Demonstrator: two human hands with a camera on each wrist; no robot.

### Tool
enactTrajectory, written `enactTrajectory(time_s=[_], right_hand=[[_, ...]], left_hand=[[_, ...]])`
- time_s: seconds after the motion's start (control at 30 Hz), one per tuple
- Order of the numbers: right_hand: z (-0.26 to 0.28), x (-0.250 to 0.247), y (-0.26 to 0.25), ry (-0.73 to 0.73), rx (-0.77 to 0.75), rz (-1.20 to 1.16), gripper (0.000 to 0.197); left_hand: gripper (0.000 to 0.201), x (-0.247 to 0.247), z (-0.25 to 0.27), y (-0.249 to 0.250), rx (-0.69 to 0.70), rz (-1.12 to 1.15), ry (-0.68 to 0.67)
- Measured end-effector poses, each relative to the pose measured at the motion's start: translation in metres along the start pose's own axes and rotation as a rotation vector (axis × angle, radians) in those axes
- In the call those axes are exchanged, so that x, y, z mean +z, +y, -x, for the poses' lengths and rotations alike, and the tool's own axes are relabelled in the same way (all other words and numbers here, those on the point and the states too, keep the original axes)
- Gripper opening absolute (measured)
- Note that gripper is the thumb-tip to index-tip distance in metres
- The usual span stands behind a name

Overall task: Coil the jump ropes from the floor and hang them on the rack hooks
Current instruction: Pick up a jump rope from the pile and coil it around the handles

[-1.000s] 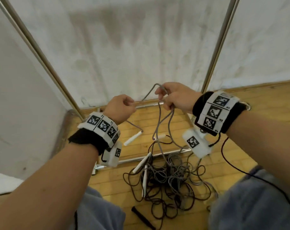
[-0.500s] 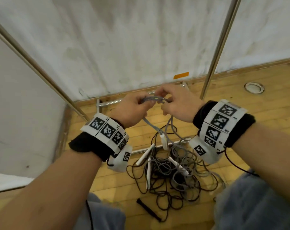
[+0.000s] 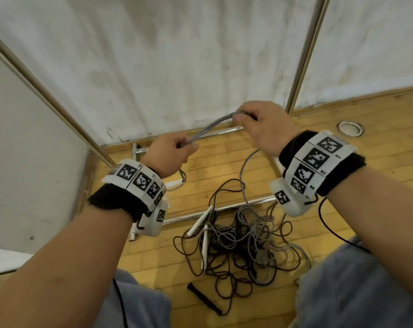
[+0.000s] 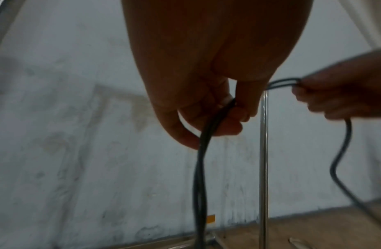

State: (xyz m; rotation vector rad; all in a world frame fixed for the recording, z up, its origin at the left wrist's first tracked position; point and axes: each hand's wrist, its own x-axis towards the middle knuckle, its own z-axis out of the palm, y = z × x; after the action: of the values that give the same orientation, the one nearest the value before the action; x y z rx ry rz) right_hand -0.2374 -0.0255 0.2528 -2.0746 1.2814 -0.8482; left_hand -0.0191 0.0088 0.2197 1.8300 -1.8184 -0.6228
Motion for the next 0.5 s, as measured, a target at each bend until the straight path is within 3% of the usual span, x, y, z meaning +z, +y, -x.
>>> enactTrajectory(time_s=[0.2,0.3,0.4,0.5], right_hand=[[-0.019,-0.021,0.001,0.419,-0.115,0.027,0.026],[-0.027,-0.029,0.015,0.425,-0.068,0.113,0.025],[-0.028,-0.03,0.024,0.405,0.017,0.131,0.023],[-0.029,-0.037,0.023,0.398,0.009,0.11,0.02]], left_hand=[[0.02,0.011,0.004,-0.018,-0.103,-0.105,-0.171],[0.021,0.013,0.005,-0.019,-0.128,0.097,-0.198],[0.026,0.013,0.004,-0.013,-0.124,0.271,-0.117],[0.031,0.01,0.003,-0.001,-0.088,0.389,-0.009]])
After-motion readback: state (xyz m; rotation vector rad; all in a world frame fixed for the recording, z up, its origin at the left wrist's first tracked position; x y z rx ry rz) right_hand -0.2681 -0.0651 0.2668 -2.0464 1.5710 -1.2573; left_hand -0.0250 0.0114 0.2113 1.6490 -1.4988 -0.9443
